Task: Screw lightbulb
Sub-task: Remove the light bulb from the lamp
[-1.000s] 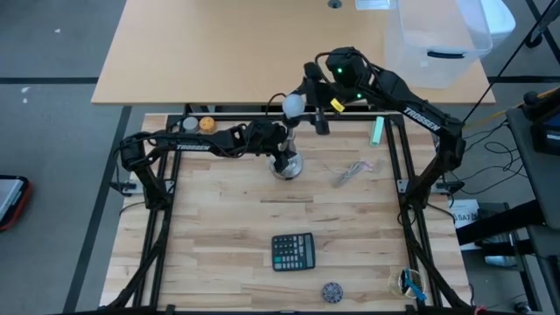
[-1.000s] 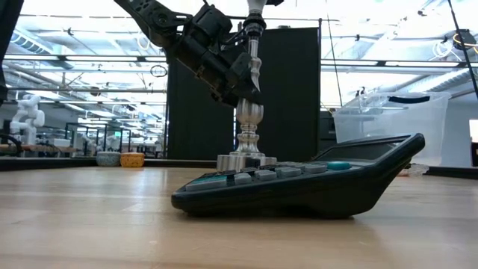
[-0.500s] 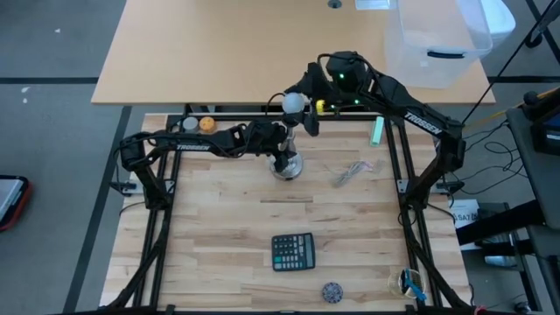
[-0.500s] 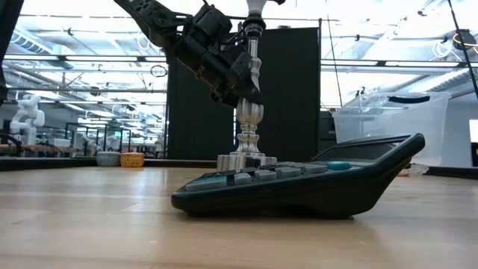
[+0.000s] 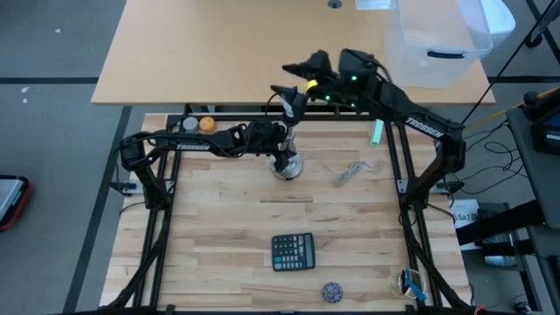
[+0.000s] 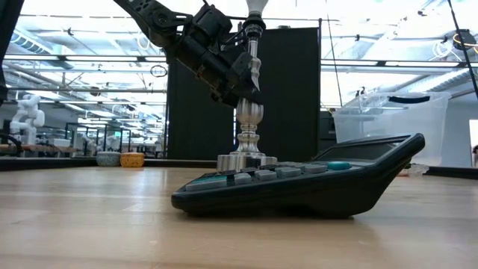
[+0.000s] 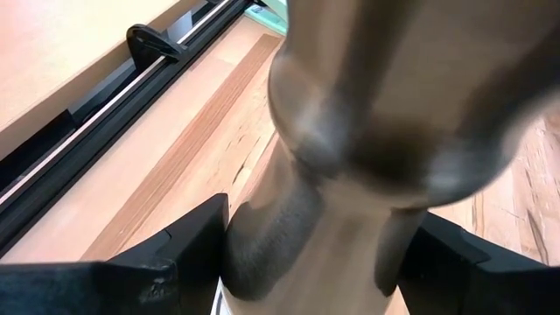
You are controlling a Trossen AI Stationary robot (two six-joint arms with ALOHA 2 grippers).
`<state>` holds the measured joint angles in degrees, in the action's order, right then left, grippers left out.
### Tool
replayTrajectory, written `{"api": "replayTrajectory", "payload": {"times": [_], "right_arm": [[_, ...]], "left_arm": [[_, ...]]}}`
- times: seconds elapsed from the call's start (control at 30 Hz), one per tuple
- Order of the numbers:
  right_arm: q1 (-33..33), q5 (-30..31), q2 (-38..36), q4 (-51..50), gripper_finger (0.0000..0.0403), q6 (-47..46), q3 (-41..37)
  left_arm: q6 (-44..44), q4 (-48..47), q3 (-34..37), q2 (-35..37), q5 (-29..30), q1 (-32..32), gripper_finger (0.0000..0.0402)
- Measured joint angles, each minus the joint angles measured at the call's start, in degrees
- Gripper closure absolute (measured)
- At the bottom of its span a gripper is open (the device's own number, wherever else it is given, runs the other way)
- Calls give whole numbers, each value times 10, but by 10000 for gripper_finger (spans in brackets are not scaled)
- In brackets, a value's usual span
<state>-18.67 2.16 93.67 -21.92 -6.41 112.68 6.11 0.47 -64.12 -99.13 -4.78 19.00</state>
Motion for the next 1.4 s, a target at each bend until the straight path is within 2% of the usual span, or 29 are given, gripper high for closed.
{"api": "replayTrajectory", "payload": {"times": [0.13,0.37,0.5,0.7,0.97,1.17,1.3,1.4], "right_arm": [[5,22,-15,43,66,4,0],[8,117,-68,36,66,74,0],[8,126,-90,26,66,78,1],[8,134,-99,-18,66,80,1],[8,130,-98,-40,66,73,1],[8,130,-110,-55,66,102,0],[6,127,-151,-58,66,129,0],[5,101,-183,-91,66,143,2]], "left_arm": [[0,0,0,0,2,0,138],[0,10,1,0,5,0,138],[11,19,2,4,9,0,137],[26,11,3,21,13,0,66],[26,8,3,57,20,-6,65],[19,-73,1,117,42,-5,66],[-6,-138,1,184,57,-2,66],[-22,-151,1,241,57,5,66]]}}
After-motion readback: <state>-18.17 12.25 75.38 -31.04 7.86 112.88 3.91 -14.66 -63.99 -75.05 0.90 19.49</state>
